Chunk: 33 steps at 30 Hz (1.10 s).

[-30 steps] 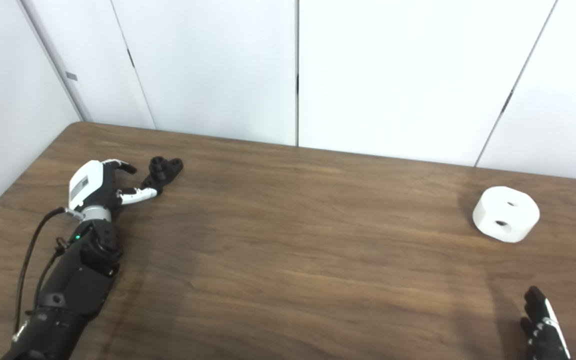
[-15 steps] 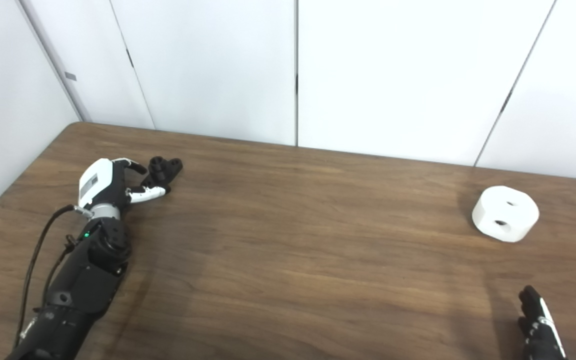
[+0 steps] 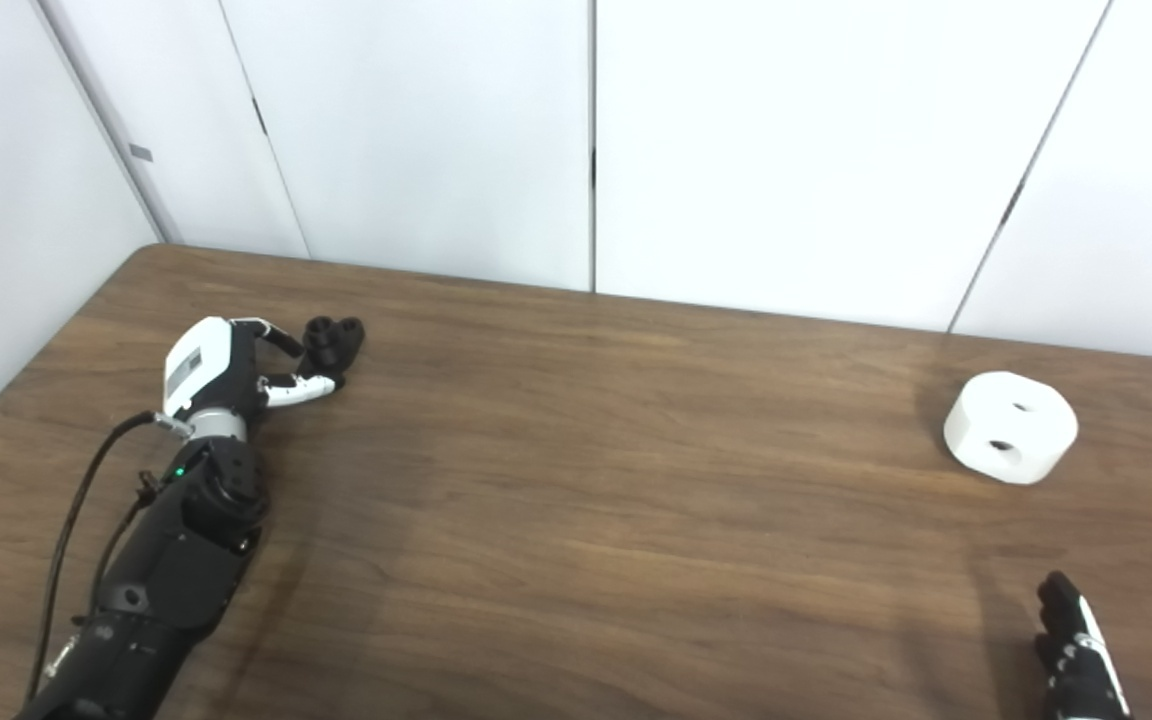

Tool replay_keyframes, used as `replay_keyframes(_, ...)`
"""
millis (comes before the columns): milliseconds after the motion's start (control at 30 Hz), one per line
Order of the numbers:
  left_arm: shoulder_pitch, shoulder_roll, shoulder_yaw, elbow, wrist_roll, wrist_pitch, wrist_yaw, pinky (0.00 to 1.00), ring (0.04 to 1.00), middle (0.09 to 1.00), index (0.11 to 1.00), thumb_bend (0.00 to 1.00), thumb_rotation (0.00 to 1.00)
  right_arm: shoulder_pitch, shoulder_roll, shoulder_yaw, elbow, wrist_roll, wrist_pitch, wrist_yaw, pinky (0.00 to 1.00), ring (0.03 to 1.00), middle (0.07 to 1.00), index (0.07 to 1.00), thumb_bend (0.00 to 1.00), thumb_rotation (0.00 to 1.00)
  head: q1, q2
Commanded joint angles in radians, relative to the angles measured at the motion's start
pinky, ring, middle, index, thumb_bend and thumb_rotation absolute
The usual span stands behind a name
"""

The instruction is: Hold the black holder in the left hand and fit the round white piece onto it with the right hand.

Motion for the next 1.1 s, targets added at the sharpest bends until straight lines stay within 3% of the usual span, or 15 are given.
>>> replay_keyframes(0,-0.028,0.022,-0.015,-0.009,0.036,-0.007,0.017,0.91,0.909,0.811,0.493,0.55,0.09,0.027,0.021,0.018,0.025,0.007,0.017,-0.002,1.00,1.000,0.977,0.961,0.58,1.00,0.000,0.001)
replay_keyframes(200,-0.025,0.022,-0.019,-0.010,0.038,-0.004,0.024,0.82,0.896,0.799,0.485,0.52,0.06,0.030,0.020,0.018,0.019,0.004,0.025,-0.003,1.00,1.000,0.982,0.967,0.59,1.00,0.000,0.002)
replay_keyframes(600,-0.020,0.013,-0.019,-0.020,0.040,-0.019,0.042,0.81,0.870,0.775,0.486,0.52,0.05,0.019,0.017,0.017,0.034,0.000,0.021,-0.004,1.00,1.000,0.978,0.969,0.61,1.00,-0.004,0.000)
replay_keyframes(800,0.019,0.000,-0.009,-0.086,0.004,-0.057,0.016,0.77,0.864,0.774,0.486,0.52,0.05,0.014,0.017,0.018,0.045,0.000,0.015,-0.003,1.00,1.000,0.973,0.961,0.63,1.00,-0.008,0.002)
replay_keyframes(1067,0.116,-0.033,-0.076,-0.251,0.025,-0.035,-0.063,0.78,0.876,0.797,0.488,0.52,0.05,0.008,0.020,0.023,0.048,-0.014,0.018,-0.006,1.00,1.000,0.974,0.968,0.65,1.00,-0.022,0.009)
